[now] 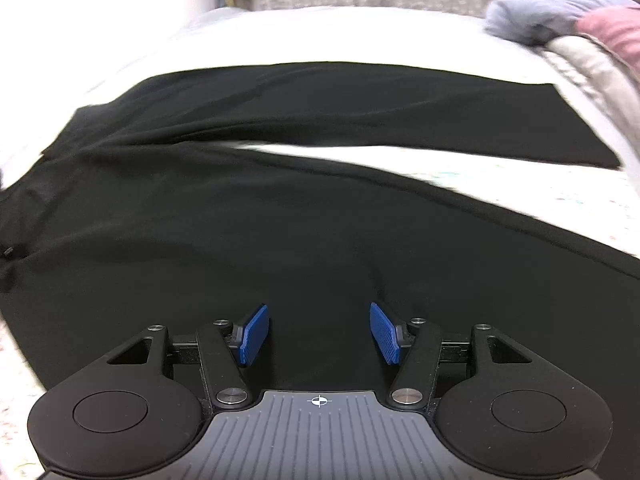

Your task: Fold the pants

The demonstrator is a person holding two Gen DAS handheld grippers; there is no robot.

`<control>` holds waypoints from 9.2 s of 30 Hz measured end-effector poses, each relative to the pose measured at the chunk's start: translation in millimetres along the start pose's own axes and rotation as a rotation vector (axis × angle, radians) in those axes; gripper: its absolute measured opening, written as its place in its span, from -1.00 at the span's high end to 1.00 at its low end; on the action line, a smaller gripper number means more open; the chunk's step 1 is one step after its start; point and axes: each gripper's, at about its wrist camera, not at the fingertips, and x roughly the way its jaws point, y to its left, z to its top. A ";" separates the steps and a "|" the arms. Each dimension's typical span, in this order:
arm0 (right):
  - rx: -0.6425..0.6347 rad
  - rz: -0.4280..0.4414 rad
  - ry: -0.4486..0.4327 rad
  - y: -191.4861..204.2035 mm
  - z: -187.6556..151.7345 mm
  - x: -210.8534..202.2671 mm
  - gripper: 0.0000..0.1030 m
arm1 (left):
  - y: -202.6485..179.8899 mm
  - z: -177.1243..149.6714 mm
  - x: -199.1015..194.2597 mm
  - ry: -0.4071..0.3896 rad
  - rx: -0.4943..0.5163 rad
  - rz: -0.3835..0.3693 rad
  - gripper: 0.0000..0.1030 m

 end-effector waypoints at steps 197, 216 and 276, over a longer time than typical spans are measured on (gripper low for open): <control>1.109 -0.179 -0.221 -211.1 -63.0 -70.9 0.54 | 148.4 102.2 -7.4 0.026 -0.711 -0.191 -0.88; 0.870 -0.096 -0.193 -197.6 -98.2 -136.1 0.97 | 199.4 50.2 -19.4 0.088 -0.584 -0.112 0.67; 0.353 -0.417 -0.269 -119.5 -56.4 -158.9 0.01 | 119.9 108.6 -83.3 -0.102 -0.336 0.030 -0.26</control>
